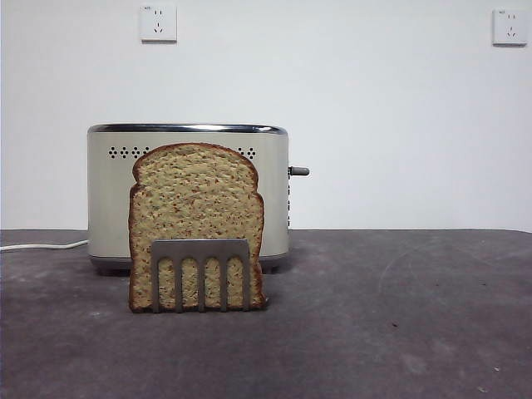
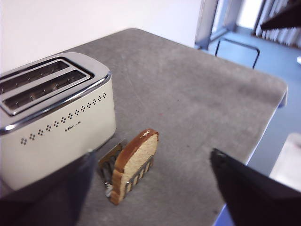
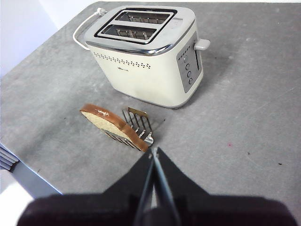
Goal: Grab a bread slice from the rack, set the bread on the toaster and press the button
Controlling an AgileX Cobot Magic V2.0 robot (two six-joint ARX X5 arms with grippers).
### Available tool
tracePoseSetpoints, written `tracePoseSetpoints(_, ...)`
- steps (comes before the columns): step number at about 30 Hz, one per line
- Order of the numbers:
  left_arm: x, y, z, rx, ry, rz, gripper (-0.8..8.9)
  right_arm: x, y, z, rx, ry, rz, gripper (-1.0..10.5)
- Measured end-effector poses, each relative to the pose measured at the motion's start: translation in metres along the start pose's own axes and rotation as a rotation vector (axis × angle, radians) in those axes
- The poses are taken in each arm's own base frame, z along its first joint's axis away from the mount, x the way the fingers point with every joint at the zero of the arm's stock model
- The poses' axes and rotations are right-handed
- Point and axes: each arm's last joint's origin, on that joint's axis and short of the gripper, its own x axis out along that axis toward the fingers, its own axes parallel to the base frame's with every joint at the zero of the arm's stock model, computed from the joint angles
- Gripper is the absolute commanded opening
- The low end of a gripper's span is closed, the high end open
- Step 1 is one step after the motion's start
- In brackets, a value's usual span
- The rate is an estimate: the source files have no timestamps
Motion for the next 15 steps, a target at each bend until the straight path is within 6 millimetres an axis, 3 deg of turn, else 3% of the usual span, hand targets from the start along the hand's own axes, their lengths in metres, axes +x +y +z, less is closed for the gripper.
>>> tracePoseSetpoints(7,0.022,0.009,0.034,0.142,0.081,-0.033,6.28,0.003,-0.002,0.001,0.006,0.010,0.001,-0.1)
tracePoseSetpoints(15,0.084,0.017,0.064,0.298,0.252,-0.106,6.27,0.008,-0.006,0.002,0.020,0.031,0.002,-0.1)
